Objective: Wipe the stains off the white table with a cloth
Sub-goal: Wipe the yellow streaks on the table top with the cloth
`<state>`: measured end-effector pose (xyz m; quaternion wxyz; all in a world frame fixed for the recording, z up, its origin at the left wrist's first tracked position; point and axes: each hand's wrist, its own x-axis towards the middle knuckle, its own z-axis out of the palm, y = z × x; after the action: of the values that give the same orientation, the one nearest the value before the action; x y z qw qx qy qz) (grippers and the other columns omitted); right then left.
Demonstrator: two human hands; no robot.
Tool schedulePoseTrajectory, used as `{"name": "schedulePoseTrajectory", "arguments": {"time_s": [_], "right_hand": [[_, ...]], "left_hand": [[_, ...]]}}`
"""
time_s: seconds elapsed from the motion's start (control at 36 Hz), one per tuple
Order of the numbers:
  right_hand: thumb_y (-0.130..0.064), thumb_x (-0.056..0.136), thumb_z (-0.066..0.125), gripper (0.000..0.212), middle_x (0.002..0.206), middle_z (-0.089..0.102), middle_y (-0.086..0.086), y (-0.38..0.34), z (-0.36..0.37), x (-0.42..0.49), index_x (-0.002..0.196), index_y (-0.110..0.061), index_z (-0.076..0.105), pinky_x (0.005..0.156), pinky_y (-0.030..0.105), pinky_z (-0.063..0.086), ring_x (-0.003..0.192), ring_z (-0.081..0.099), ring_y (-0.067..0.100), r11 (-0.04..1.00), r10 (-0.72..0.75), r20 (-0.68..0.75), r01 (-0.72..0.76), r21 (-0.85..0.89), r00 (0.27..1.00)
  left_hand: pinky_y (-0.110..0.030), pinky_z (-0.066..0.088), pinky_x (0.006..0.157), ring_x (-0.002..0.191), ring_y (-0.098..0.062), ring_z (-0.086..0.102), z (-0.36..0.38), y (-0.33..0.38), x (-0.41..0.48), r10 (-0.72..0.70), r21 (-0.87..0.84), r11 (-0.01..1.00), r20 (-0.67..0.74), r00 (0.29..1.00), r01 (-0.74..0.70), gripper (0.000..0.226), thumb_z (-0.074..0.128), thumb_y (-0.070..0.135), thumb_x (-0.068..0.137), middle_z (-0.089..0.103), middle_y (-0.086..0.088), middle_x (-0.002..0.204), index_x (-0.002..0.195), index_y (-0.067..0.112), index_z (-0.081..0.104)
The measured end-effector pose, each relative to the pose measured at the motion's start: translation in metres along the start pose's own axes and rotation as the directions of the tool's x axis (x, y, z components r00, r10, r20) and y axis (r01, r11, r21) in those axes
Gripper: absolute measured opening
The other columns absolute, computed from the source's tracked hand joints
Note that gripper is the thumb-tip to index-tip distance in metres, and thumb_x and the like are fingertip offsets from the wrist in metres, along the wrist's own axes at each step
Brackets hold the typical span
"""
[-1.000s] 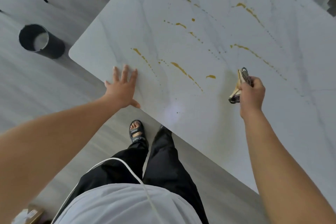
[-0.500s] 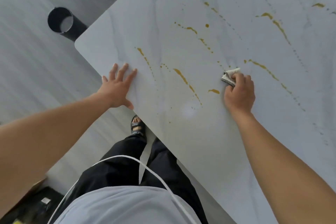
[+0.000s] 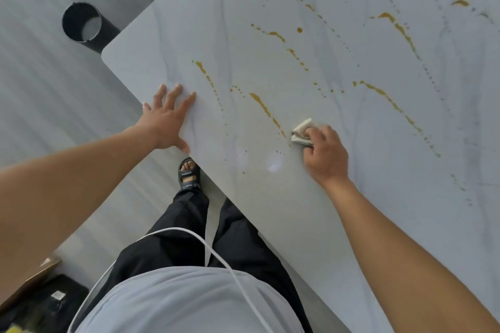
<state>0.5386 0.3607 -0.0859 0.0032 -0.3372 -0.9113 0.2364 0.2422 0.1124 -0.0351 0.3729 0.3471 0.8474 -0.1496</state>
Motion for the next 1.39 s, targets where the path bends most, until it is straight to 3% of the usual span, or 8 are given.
{"name": "schedulePoseTrajectory", "arguments": {"time_s": [0.14, 0.31, 0.47, 0.69, 0.89, 1.11, 1.28, 1.39], "right_hand": [[-0.005, 0.080, 0.053, 0.035, 0.114, 0.055, 0.011, -0.032, 0.010, -0.003, 0.113, -0.012, 0.062, 0.069, 0.037, 0.042, 0.106, 0.053, 0.033, 0.885, 0.453, -0.127, -0.428, 0.185, 0.882], [-0.022, 0.076, 0.038, 0.038, 0.092, 0.056, 0.009, -0.043, 0.025, -0.029, 0.099, -0.010, 0.067, 0.053, 0.034, 0.046, 0.080, 0.054, 0.033, 0.992, -0.124, 0.014, 0.124, -0.016, 0.992], [-0.005, 0.074, 0.054, 0.033, 0.100, 0.058, 0.010, -0.047, 0.028, -0.027, 0.104, -0.012, 0.066, 0.060, 0.034, 0.044, 0.094, 0.053, 0.032, 0.954, 0.297, -0.141, -0.288, 0.083, 0.944], [-0.018, 0.076, 0.047, 0.027, 0.088, 0.054, 0.007, -0.062, 0.037, -0.042, 0.095, -0.011, 0.065, 0.049, 0.035, 0.047, 0.074, 0.053, 0.031, 0.978, -0.199, 0.051, 0.202, -0.048, 0.979], [-0.011, 0.074, 0.048, 0.035, 0.103, 0.058, 0.009, -0.069, 0.033, -0.035, 0.105, -0.012, 0.065, 0.062, 0.037, 0.047, 0.096, 0.054, 0.033, 0.960, 0.276, -0.102, -0.268, 0.083, 0.956], [-0.022, 0.076, 0.045, 0.031, 0.090, 0.058, 0.011, -0.083, 0.045, -0.057, 0.096, -0.010, 0.066, 0.047, 0.036, 0.049, 0.075, 0.056, 0.034, 0.958, -0.271, 0.062, 0.276, -0.078, 0.960], [-0.010, 0.075, 0.047, 0.029, 0.099, 0.058, 0.010, -0.090, 0.044, -0.040, 0.099, -0.011, 0.063, 0.056, 0.034, 0.043, 0.089, 0.054, 0.034, 0.966, 0.259, -0.127, -0.253, 0.055, 0.958], [-0.010, 0.075, 0.053, 0.026, 0.094, 0.059, 0.012, -0.112, 0.057, -0.052, 0.098, -0.009, 0.062, 0.054, 0.028, 0.037, 0.079, 0.056, 0.033, 0.997, 0.060, -0.105, -0.065, -0.041, 0.993]], "left_hand": [[-0.069, 0.010, 0.121, 0.153, -0.035, -0.024, 0.001, -0.001, 0.000, 0.005, -0.001, 1.000, -0.010, 1.000, -0.005, 0.150, 0.093, 0.056, 0.062, -0.025, 0.003, 0.166, 0.159, 0.037, -0.020], [-0.071, 0.011, 0.120, 0.153, -0.036, -0.024, 0.001, -0.002, 0.000, 0.016, 0.002, 1.000, -0.008, 1.000, -0.016, 0.150, 0.093, 0.056, 0.062, -0.026, 0.003, 0.166, 0.159, 0.036, -0.020], [-0.072, 0.011, 0.119, 0.153, -0.037, -0.024, 0.002, -0.004, 0.001, 0.023, 0.008, 1.000, -0.004, 1.000, -0.023, 0.150, 0.092, 0.056, 0.062, -0.026, 0.002, 0.166, 0.159, 0.036, -0.020], [-0.073, 0.011, 0.119, 0.153, -0.038, -0.025, 0.004, -0.007, 0.003, 0.032, 0.006, 0.999, 0.000, 0.999, -0.032, 0.150, 0.092, 0.057, 0.062, -0.027, 0.001, 0.166, 0.159, 0.036, -0.021], [-0.075, 0.010, 0.118, 0.153, -0.038, -0.026, 0.004, -0.008, 0.004, 0.041, -0.011, 0.999, 0.001, 0.999, -0.041, 0.149, 0.093, 0.054, 0.062, -0.027, 0.001, 0.167, 0.159, 0.036, -0.019], [-0.075, 0.011, 0.117, 0.153, -0.039, -0.025, 0.006, -0.010, 0.004, 0.054, -0.003, 0.999, -0.002, 0.999, -0.054, 0.149, 0.092, 0.056, 0.062, -0.027, 0.000, 0.167, 0.159, 0.035, -0.019], [-0.076, 0.011, 0.117, 0.152, -0.039, -0.025, 0.007, -0.011, 0.005, 0.066, -0.001, 0.998, -0.005, 0.998, -0.066, 0.150, 0.093, 0.056, 0.061, -0.026, 0.000, 0.166, 0.160, 0.034, -0.018], [-0.076, 0.011, 0.117, 0.152, -0.039, -0.026, 0.008, -0.012, 0.005, 0.069, 0.004, 0.998, -0.004, 0.998, -0.069, 0.150, 0.092, 0.057, 0.061, -0.027, 0.000, 0.166, 0.159, 0.034, -0.019]]}}
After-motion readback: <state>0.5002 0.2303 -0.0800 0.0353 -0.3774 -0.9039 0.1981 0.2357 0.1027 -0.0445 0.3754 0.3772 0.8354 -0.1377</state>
